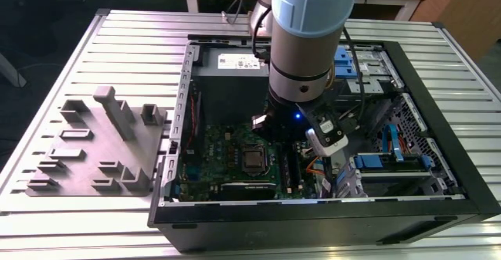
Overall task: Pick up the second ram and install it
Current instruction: 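Insert the second ram into the second slot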
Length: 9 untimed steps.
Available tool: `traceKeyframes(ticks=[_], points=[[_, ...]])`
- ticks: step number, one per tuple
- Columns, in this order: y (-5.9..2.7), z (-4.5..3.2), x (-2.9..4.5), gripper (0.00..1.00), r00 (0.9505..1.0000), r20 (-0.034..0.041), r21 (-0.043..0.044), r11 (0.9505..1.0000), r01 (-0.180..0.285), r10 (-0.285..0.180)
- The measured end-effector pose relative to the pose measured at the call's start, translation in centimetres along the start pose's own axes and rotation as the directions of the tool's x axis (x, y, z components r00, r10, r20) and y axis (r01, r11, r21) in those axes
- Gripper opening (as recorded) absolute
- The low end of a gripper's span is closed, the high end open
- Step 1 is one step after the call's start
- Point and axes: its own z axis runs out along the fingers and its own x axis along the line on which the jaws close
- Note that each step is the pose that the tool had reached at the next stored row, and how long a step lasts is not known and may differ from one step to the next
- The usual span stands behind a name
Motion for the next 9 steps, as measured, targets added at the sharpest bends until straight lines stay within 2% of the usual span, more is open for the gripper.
traceKeyframes(ticks=[9], points=[[0.00,-0.02,-0.01,0.08,1.0000,-0.0001,-0.0041,1.0000,-0.001,0.001]])
